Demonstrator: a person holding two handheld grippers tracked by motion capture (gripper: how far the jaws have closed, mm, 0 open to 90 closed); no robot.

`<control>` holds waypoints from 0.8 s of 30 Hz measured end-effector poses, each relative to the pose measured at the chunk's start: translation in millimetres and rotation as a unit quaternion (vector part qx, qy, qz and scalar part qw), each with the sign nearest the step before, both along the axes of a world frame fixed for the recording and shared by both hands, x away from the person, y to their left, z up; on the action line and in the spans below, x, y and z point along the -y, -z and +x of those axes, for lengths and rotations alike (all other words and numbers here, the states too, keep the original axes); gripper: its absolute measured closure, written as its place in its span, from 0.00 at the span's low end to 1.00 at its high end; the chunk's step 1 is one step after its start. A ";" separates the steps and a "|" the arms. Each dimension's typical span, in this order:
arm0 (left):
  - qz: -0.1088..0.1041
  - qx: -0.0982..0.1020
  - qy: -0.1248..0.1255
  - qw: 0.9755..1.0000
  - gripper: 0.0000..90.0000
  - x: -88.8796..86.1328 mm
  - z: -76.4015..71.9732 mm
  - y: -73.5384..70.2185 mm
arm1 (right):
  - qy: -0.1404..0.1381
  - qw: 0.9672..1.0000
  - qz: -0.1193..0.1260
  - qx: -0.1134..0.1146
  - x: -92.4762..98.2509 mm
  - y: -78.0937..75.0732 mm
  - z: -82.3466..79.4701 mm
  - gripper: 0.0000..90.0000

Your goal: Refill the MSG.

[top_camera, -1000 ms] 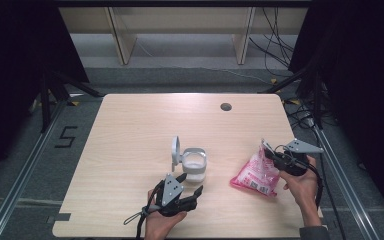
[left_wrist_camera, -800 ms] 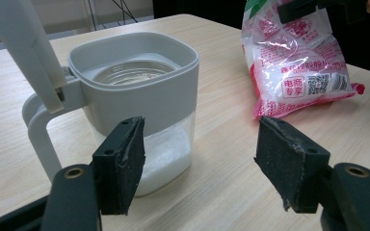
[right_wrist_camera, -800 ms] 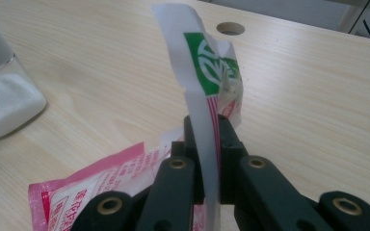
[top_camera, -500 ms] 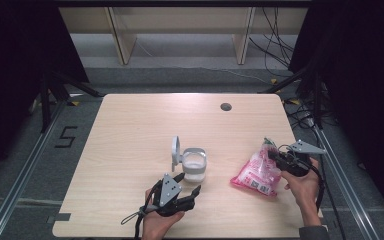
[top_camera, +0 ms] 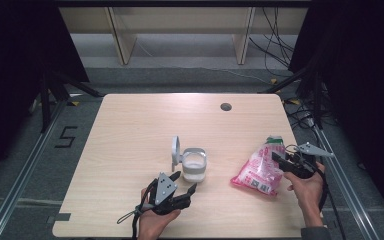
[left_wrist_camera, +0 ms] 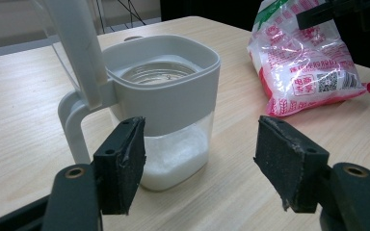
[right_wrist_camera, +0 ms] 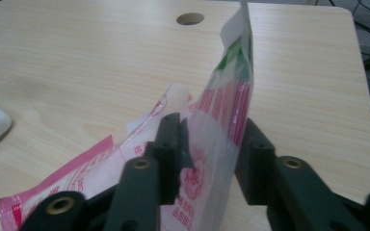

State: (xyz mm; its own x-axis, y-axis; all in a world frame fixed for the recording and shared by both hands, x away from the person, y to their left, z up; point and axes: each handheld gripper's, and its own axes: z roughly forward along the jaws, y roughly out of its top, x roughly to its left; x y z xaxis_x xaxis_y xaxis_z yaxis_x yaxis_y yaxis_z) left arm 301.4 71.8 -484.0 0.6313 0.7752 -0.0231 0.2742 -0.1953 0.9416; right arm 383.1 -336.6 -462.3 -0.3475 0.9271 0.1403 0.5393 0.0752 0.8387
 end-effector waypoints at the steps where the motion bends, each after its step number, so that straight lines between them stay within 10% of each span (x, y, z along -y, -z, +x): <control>1: -0.005 -0.003 -0.002 1.000 0.38 0.1 -0.2 0.2 | 0.007 1.000 -0.003 0.006 0.7 -0.3 -0.1 0.70; 15: -0.009 -0.002 -0.011 1.000 0.38 -9.4 1.2 -2.3 | 0.087 0.996 0.003 0.029 4.2 -18.1 -20.4 0.50; 24: -0.012 -0.012 -0.023 1.000 0.38 -16.3 1.9 -2.3 | 0.057 0.997 -0.004 0.055 -9.5 -22.3 -31.0 0.49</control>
